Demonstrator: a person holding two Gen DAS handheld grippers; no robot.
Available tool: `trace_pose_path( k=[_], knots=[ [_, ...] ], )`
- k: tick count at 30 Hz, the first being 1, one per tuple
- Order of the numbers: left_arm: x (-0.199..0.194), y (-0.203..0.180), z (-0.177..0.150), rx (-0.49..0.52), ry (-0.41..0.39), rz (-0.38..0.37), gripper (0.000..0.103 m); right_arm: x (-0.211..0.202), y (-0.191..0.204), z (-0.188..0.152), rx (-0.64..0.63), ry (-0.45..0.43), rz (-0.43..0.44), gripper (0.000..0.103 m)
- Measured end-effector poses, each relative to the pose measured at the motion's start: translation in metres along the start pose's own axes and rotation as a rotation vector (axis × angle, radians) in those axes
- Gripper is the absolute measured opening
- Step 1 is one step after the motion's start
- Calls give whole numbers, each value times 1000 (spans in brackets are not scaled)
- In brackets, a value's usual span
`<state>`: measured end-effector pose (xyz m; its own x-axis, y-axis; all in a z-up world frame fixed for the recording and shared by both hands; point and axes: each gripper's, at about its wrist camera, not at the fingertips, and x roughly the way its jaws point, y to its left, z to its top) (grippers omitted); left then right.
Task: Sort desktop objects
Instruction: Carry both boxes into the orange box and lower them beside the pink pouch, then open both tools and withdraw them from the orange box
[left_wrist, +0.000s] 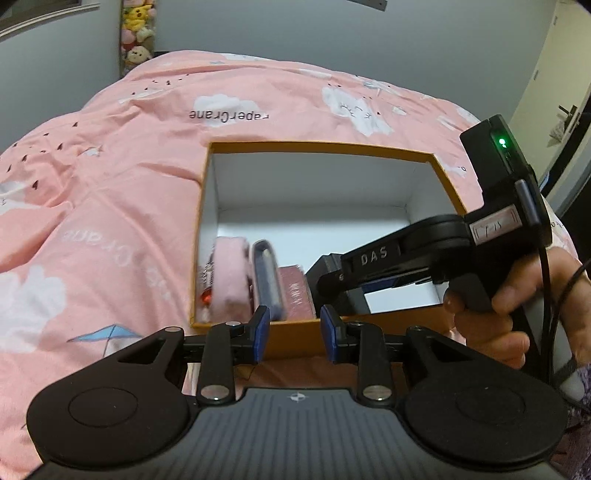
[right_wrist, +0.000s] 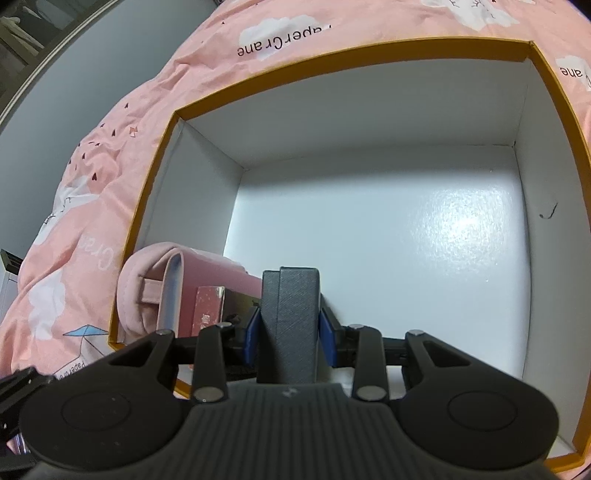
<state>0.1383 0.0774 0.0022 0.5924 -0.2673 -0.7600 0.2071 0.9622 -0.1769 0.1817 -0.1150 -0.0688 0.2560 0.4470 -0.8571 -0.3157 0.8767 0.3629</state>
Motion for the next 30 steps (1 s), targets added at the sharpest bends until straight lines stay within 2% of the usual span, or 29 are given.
trace_pose_path(
  k=[10,15,19,25,30],
  knots=[
    [-4,16,-4,-58,-9,-10,35,-2,-10,4,87,40,132,40],
    [-6,20,-7,-74,-14,-14,35,1,-10,3,88,46,170,61],
    [-4,25,-6,-91,-9,-21,35,11,-10,3,95,81,214,64],
    [-6,30,-6,-122,-14,-25,35,15,-10,0,91,79,215,64],
    [-17,22,-9,-86,-24,-25,35,2,-4,-2,58,36,179,63]
  ],
)
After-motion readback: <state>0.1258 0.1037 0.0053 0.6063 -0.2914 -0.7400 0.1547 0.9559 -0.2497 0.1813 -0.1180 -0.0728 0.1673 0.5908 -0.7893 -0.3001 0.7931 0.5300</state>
